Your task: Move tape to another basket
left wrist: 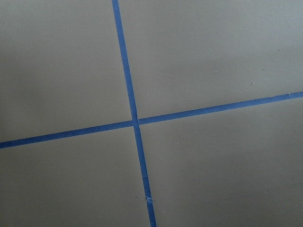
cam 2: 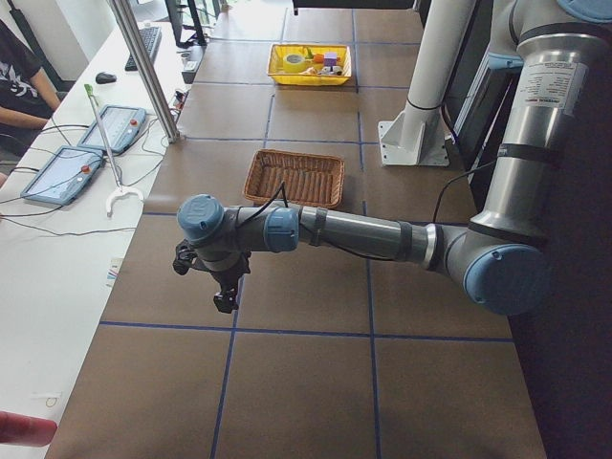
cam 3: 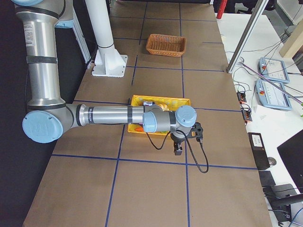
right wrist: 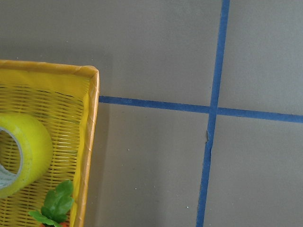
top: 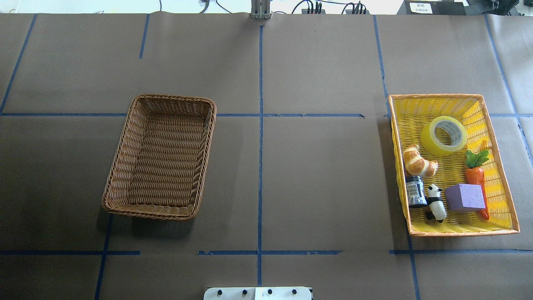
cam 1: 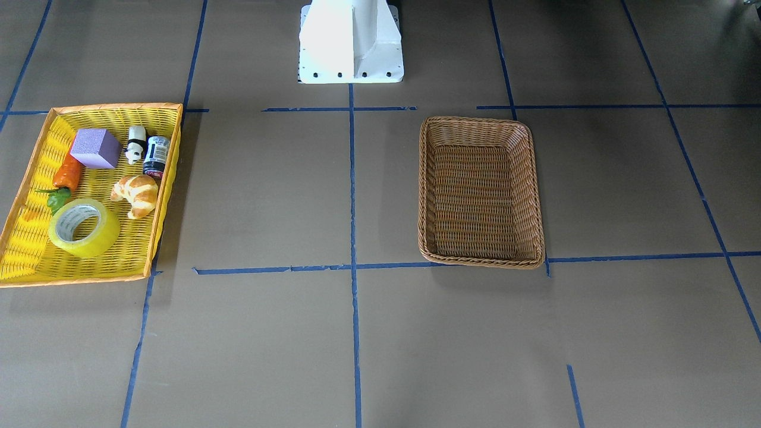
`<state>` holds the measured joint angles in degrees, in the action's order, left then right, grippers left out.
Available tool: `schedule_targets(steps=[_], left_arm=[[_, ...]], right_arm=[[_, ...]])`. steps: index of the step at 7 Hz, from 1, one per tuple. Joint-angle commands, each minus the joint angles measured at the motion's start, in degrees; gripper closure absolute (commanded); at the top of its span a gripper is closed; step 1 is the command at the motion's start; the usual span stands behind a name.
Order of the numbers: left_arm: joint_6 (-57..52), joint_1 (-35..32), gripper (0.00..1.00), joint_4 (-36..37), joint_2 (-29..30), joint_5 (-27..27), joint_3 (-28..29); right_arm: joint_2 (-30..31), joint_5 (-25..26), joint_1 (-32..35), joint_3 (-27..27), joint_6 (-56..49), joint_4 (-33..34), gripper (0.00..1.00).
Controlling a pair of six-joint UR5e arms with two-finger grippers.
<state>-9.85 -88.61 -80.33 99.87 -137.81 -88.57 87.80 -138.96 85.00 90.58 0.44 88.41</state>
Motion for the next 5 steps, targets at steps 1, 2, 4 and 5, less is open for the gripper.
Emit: schedule_targets(steps=[1,2,4,5], left_arm=[[-0.08,0.02,0.00,-0.70,0.15,0.43,-0.64],[0.01,0.10,0.00,-0.88,-0.20,0.09,-0.82],[0.01,1.51,0.00,-0.79,0.15,-0.35,-0.99],[0.09,1.60,0.00,-0.79,0.32,-0.18,-0.04]], right_arm=[[-0.79,0.88,1.13,0.13,-2.46,2.64,0.00],[-0.70,0.89,1.14,0.21,-2.46,2.56,0.00],[-0.44,0.89,1.14,0.12,-2.46,2.21,0.00],[-0.26,0.45,1.05,0.04,-2.46,2.21,0.00]])
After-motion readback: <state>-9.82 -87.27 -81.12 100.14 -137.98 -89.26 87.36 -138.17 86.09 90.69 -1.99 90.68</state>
